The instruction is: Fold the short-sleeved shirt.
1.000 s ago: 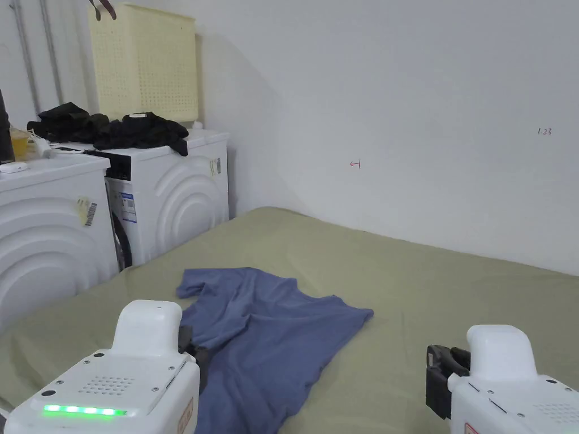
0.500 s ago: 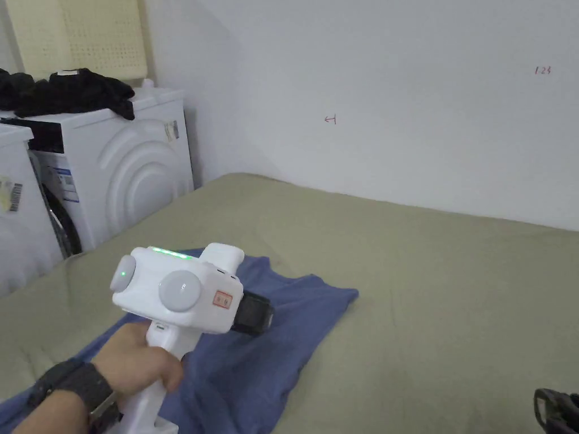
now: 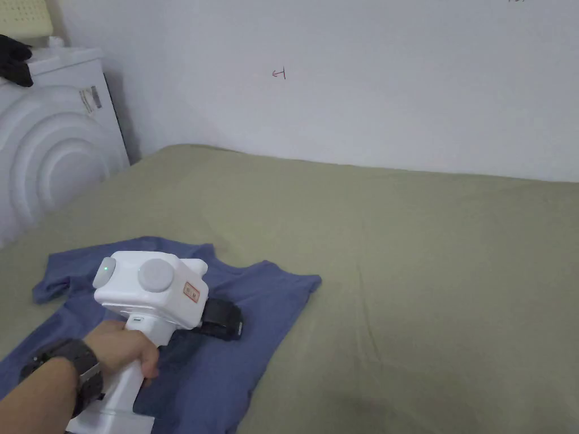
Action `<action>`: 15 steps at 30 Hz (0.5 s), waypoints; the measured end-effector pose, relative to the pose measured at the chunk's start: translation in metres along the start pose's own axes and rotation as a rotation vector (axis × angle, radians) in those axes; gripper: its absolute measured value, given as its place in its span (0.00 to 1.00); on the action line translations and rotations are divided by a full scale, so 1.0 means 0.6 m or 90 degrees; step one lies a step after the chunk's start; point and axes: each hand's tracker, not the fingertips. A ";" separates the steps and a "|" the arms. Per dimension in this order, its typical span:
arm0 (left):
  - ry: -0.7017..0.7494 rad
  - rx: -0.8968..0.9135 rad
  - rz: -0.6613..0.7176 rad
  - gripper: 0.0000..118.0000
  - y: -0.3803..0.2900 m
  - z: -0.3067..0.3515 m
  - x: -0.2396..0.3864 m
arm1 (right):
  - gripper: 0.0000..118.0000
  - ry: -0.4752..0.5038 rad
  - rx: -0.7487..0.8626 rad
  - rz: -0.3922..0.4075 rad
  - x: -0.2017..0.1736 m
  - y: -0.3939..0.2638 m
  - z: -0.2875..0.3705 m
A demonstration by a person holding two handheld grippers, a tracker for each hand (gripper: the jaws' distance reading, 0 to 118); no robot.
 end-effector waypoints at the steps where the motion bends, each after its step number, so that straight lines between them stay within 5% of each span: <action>1: 0.007 0.000 -0.007 0.27 -0.006 -0.006 0.003 | 0.01 0.002 0.000 0.001 -0.001 -0.002 -0.001; 4: 0.050 0.020 -0.030 0.18 -0.024 -0.011 0.003 | 0.01 0.011 0.003 0.018 -0.008 -0.009 0.003; 6: 0.011 0.047 -0.001 0.02 -0.023 0.005 -0.009 | 0.01 0.013 0.004 0.023 -0.010 -0.012 0.008; 15: -0.069 0.116 -0.072 0.02 -0.019 0.093 0.043 | 0.01 0.006 0.010 -0.012 0.015 -0.016 0.032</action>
